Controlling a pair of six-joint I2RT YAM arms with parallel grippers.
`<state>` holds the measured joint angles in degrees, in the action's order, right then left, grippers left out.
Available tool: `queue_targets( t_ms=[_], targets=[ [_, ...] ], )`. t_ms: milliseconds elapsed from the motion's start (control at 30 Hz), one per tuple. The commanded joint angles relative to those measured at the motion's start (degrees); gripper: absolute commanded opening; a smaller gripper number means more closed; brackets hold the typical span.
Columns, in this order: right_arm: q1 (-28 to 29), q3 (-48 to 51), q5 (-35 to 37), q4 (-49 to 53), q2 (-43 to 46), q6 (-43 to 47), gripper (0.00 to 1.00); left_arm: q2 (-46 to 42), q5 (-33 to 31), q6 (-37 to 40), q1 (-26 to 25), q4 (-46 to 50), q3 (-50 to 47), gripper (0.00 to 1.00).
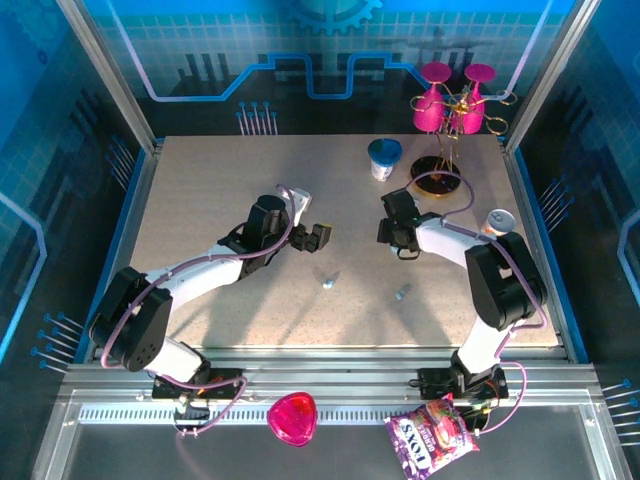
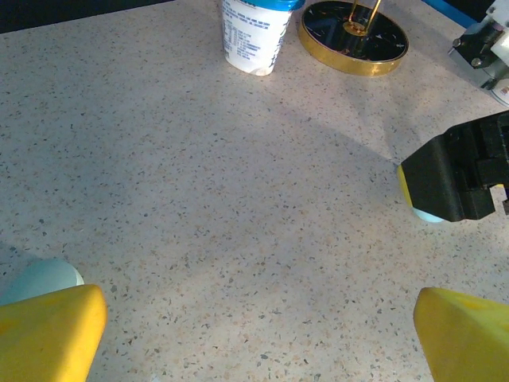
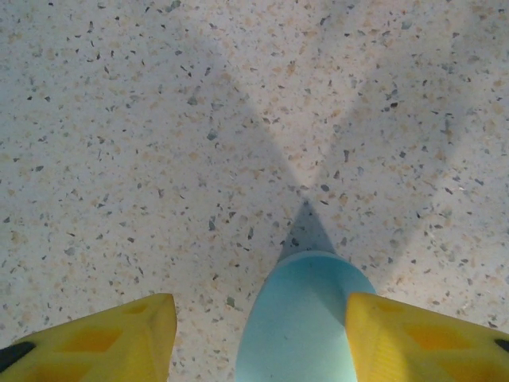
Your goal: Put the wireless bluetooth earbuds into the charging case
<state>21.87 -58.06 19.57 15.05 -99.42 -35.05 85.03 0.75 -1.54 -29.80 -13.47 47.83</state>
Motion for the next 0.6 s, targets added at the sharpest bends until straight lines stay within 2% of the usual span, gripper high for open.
queue_targets(
  t_ms=[0,200,367,467,567],
  targets=[
    [1.02,-0.59,1.31,2.35,-1.29,-0.24,0.58,-0.24,0.40,-0.21,-0.52,-1.59,-0.54,0.99],
    [3.84,1.40,8.93,3.72,3.39,0.36,0.65,0.22,0.46,-0.13,-0.60,-1.64,-0.36,0.99],
    [3.88,4.19,9.23,1.93,5.11,-1.50,0.73,0.85,0.31,-0.50,-0.69,-2.57,-0.12,0.99],
    [3.76,4.53,8.68,2.35,3.92,-3.16,0.73,0.92,0.14,-0.48,-0.78,-2.77,-0.02,0.99],
    [3.62,4.97,7.06,1.55,2.65,-4.45,0.69,0.81,0.14,-0.45,-0.87,-2.70,-0.02,0.99]
  ],
)
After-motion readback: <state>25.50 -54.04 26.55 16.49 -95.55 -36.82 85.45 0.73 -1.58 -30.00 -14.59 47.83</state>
